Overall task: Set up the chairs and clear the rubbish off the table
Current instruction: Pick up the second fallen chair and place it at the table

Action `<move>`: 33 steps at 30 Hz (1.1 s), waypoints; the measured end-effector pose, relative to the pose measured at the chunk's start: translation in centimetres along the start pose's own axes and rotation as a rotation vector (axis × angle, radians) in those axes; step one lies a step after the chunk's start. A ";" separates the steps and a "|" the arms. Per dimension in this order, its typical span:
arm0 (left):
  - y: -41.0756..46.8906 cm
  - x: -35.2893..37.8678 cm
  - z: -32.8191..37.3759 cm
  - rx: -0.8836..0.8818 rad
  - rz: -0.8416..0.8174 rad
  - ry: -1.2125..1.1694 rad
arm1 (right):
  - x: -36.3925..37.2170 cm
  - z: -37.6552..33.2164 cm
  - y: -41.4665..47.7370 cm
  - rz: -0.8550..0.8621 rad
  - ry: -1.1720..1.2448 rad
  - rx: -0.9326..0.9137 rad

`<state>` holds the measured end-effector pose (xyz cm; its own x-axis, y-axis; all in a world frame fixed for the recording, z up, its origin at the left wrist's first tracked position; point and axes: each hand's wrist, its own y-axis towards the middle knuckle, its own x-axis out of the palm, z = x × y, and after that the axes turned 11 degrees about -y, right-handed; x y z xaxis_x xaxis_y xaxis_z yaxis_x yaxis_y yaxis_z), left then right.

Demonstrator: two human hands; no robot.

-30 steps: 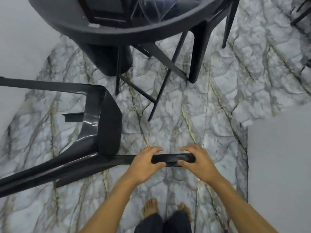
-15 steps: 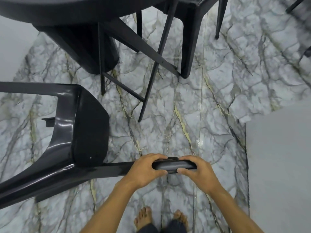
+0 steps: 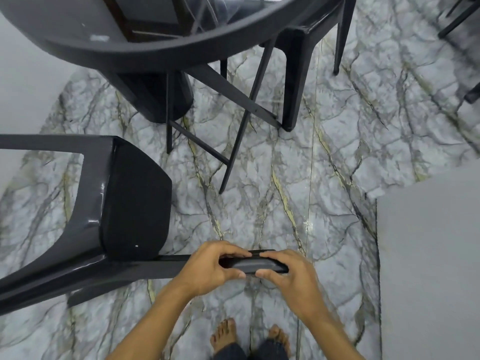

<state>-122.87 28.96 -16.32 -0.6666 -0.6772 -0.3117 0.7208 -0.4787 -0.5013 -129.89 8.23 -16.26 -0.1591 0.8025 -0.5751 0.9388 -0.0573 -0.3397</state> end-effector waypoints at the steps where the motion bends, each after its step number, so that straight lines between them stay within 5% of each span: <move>1: -0.9 -0.7 0.4 0.019 0.027 0.000 | -0.2 -1.0 -0.3 0.011 0.010 -0.013; 14: -15.4 -12.8 5.1 0.129 0.169 -0.013 | -2.0 -13.5 -6.7 -0.080 0.202 0.003; 25: -32.8 -28.3 8.7 0.328 0.061 0.196 | 6.8 -38.4 -13.3 0.006 0.109 -0.262; 33: -43.4 -36.2 7.1 0.289 0.231 0.100 | 10.6 -45.6 -17.1 -0.040 0.088 -0.370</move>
<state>-128.69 70.26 22.39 -0.4855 -0.7346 -0.4740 0.8685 -0.4674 -0.1652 -133.71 44.83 17.35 -0.1866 0.8486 -0.4950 0.9817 0.1808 -0.0601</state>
